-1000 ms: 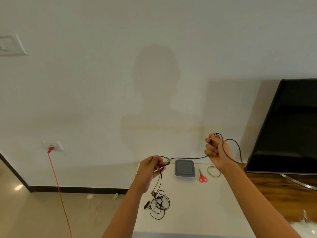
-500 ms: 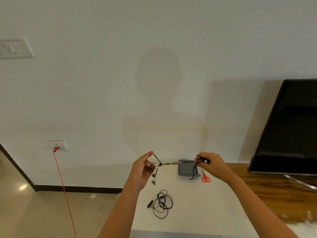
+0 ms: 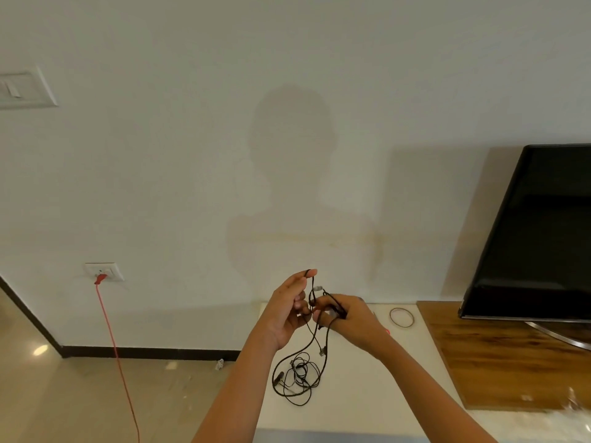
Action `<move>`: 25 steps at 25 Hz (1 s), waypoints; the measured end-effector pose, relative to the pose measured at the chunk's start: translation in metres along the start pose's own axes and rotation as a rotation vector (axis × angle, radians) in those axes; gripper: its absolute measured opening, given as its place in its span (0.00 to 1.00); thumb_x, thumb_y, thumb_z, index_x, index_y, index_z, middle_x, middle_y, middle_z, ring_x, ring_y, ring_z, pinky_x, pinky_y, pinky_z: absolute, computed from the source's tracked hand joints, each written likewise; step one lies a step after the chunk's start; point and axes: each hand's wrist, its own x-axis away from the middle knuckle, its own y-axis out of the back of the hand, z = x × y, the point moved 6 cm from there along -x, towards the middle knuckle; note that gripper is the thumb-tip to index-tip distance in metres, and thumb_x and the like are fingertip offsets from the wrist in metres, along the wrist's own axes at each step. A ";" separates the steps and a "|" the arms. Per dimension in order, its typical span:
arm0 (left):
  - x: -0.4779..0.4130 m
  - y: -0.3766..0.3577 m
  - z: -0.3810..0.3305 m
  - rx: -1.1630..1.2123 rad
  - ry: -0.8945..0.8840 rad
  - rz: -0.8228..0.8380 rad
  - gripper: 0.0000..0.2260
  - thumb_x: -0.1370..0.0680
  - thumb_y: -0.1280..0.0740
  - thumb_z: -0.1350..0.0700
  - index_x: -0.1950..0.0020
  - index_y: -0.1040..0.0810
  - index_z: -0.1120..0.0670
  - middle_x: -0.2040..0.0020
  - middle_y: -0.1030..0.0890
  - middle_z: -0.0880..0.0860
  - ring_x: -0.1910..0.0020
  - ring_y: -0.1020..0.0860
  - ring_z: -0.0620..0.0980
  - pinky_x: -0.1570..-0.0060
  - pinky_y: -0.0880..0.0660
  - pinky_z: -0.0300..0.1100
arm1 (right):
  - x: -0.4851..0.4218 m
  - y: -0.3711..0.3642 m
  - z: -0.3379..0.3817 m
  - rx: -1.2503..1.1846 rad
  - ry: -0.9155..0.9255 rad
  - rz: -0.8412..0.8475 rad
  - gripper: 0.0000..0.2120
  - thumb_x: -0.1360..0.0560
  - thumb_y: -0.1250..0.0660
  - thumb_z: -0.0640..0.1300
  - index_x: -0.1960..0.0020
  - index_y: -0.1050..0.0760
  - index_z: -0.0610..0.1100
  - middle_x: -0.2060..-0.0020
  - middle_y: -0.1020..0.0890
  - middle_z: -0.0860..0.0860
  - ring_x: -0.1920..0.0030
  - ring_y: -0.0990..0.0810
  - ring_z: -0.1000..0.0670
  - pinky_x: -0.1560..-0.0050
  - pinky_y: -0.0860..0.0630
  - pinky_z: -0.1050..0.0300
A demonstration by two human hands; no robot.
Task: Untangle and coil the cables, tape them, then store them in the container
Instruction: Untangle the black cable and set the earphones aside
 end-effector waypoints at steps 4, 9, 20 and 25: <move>0.004 -0.005 -0.007 -0.053 -0.023 0.019 0.12 0.20 0.38 0.58 0.42 0.18 0.48 0.68 0.33 0.48 0.70 0.33 0.44 0.66 0.27 0.37 | 0.000 0.007 -0.001 -0.162 -0.068 -0.093 0.06 0.27 0.31 0.39 0.59 0.18 0.48 0.60 0.15 0.52 0.56 0.17 0.57 0.53 0.25 0.66; 0.003 -0.007 -0.005 0.041 -0.045 0.000 0.12 0.21 0.39 0.61 0.43 0.18 0.53 0.66 0.31 0.49 0.71 0.31 0.44 0.64 0.25 0.37 | 0.001 0.006 -0.012 -0.412 -0.276 -0.176 0.08 0.26 0.35 0.34 0.58 0.18 0.42 0.66 0.18 0.50 0.71 0.31 0.53 0.70 0.35 0.64; 0.005 0.006 0.003 -0.157 0.051 0.031 0.10 0.21 0.37 0.61 0.46 0.16 0.55 0.67 0.30 0.48 0.75 0.42 0.43 0.72 0.40 0.35 | 0.004 0.017 -0.031 -0.876 -0.518 -0.177 0.07 0.23 0.36 0.42 0.55 0.21 0.41 0.68 0.20 0.48 0.69 0.25 0.53 0.67 0.31 0.59; 0.007 0.008 -0.002 -0.259 0.054 0.036 0.09 0.20 0.37 0.58 0.48 0.16 0.56 0.65 0.31 0.49 0.76 0.44 0.43 0.74 0.45 0.36 | 0.001 0.022 -0.031 -0.626 -0.433 -0.134 0.08 0.24 0.37 0.36 0.60 0.22 0.44 0.68 0.21 0.51 0.69 0.27 0.52 0.70 0.33 0.61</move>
